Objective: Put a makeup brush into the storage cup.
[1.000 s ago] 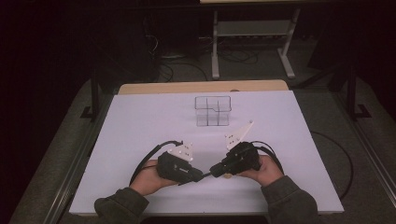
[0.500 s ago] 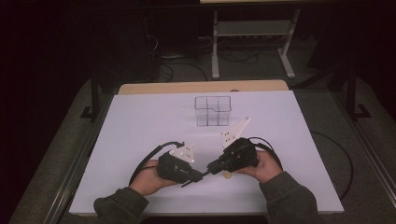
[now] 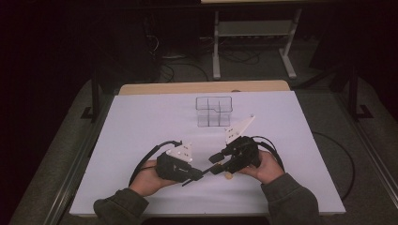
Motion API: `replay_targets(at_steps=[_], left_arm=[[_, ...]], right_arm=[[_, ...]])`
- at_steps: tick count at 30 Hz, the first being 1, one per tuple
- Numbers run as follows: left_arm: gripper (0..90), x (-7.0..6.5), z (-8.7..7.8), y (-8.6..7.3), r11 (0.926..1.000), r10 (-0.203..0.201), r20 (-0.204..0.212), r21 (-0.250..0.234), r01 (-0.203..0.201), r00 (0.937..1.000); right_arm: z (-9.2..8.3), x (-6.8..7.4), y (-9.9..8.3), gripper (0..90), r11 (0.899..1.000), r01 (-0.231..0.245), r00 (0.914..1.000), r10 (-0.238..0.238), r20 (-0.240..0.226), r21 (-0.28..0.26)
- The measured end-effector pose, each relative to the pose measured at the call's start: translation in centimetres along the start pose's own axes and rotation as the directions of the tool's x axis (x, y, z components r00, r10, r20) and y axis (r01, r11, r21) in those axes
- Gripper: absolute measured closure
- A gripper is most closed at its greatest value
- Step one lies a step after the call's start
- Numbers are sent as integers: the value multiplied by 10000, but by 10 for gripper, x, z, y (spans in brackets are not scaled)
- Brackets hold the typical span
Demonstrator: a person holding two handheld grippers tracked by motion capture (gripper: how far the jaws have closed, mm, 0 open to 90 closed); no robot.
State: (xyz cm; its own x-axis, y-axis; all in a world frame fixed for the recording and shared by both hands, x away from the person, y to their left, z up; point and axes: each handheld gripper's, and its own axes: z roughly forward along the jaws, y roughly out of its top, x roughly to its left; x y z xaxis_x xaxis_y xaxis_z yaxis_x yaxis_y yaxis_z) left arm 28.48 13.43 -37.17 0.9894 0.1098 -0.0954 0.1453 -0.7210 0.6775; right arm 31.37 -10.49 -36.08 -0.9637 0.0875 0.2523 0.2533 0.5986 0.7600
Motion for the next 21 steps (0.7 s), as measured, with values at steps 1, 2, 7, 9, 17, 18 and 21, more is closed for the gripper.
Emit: replay_targets(at_steps=[1,2,7,9,17,18,21], left_arm=[[839,0,0,0,9999,-75,0,-75,75,10000],[839,1,-1,-1,9998,-119,-32,-131,118,9999],[839,2,-3,-3,9978,-436,-136,-515,428,9990],[839,3,-4,-3,9971,-459,-170,-622,448,9988],[838,4,-5,-2,9950,-534,-230,-856,513,9983],[838,4,-5,-2,9946,-556,-227,-885,533,9982],[838,4,-4,-2,9938,-635,-206,-926,614,9978]], right_arm=[[0,0,0,557,10000,0,10000,0,0,0],[-1,1,-1,553,9999,-85,10000,85,19,-62],[-2,0,-7,557,9995,-177,9998,180,106,-254],[-2,0,-8,594,9994,-193,9997,197,138,-277],[2,-1,-7,748,9979,-137,9999,133,-61,-635],[2,-1,-7,763,9976,-125,9999,125,-5,-681],[2,-2,-6,800,9961,-159,9998,151,-96,-871]])
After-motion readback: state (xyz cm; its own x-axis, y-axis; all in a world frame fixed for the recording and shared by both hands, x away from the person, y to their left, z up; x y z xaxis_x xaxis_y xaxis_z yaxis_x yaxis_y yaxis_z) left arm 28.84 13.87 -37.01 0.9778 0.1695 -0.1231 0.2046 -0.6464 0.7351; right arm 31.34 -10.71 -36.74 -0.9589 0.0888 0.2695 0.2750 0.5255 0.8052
